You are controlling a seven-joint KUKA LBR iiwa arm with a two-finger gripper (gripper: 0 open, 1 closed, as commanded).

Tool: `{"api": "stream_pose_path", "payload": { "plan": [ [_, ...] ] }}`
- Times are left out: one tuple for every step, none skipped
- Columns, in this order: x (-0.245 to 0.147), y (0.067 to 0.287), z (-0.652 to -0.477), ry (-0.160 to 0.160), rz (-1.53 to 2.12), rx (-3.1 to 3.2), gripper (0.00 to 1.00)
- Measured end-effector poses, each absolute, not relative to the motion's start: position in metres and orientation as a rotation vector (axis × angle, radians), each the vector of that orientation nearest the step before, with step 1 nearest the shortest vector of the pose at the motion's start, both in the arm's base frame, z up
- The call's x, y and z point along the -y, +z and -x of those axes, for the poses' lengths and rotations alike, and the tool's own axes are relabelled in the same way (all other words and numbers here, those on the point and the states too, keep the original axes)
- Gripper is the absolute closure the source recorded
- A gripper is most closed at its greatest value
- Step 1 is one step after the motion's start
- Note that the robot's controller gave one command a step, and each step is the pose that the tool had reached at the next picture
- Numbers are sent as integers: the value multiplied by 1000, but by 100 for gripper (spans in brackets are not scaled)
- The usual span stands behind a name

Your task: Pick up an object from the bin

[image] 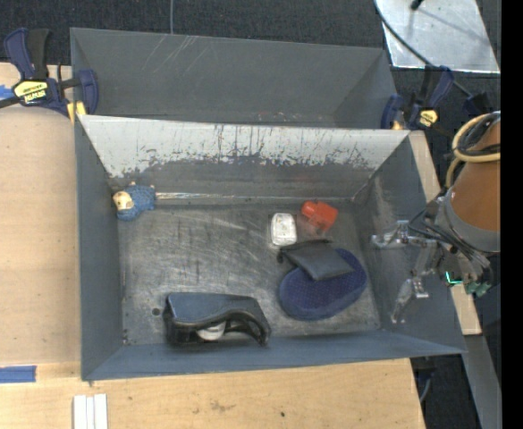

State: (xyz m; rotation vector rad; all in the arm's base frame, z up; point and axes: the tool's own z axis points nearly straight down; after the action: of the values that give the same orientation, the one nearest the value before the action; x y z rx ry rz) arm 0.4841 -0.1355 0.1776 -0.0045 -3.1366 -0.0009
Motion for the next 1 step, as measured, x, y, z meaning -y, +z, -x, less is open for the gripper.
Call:
{"api": "stream_pose_path", "payload": {
  "plan": [
    [123, 77, -514, 18, -779, 3067, 0]
  ]
}}
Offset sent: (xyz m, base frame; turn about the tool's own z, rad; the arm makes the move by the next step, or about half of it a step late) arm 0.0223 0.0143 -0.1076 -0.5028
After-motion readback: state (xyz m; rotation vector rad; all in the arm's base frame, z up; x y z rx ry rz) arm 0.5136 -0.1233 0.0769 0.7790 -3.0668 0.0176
